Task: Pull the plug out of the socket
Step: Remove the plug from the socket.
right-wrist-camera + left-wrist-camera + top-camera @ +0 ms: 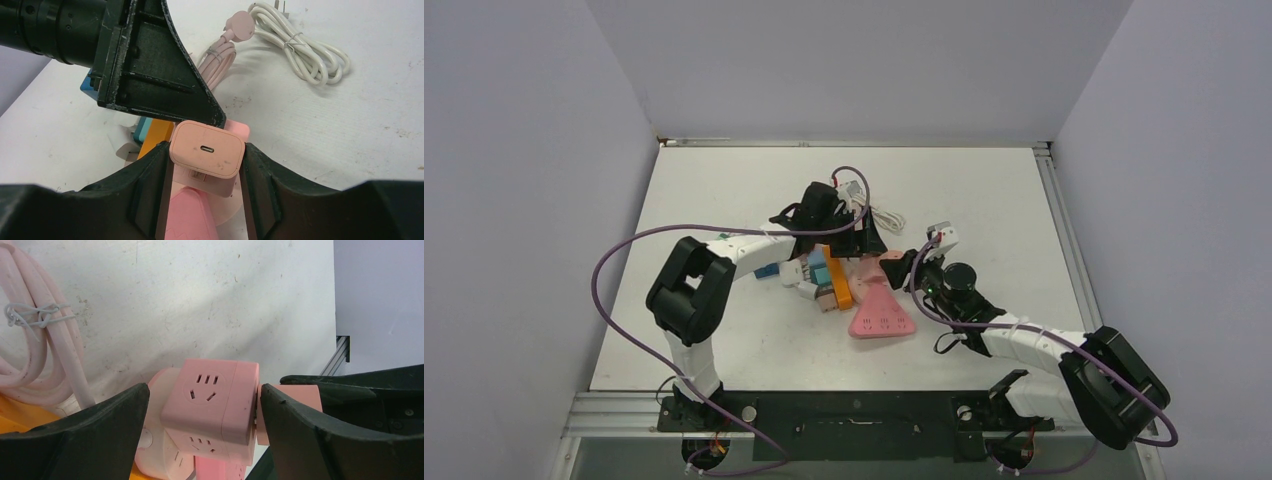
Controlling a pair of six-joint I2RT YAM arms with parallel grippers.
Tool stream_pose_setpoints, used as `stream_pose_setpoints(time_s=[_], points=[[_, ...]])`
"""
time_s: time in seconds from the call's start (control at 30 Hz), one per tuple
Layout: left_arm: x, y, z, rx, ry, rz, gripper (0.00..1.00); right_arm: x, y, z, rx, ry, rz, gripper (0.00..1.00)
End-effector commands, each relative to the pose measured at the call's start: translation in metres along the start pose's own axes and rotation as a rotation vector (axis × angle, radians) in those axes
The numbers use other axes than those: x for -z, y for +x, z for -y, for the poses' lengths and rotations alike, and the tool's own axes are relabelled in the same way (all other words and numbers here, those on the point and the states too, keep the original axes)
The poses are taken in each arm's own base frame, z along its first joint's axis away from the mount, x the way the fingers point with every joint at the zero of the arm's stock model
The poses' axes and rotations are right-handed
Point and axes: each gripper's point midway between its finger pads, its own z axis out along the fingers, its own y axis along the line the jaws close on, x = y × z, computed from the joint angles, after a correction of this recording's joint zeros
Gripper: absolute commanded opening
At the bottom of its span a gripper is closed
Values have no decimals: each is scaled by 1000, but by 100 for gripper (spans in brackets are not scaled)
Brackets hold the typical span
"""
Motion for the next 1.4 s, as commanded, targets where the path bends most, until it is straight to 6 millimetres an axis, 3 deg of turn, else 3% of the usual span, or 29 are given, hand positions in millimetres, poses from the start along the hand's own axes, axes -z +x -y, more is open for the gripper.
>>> stream_pose_setpoints(time_s=[0.0, 0.27, 0.67, 0.97, 1.37], points=[[-6, 25, -16, 14, -46, -98, 80, -3, -35, -8, 47, 18, 108, 5], [-4, 34, -3, 53, 27, -122, 76, -9, -25, -6, 40, 36, 72, 5], [-4, 43, -12, 51, 3, -133, 53, -14, -16, 1, -20, 60, 42, 5], [-7, 53, -21, 36, -31, -151, 49, -14, -17, 20, -135, 38, 36, 5], [-11, 58, -24, 17, -52, -162, 45, -10, -23, 12, -39, 56, 52, 5]])
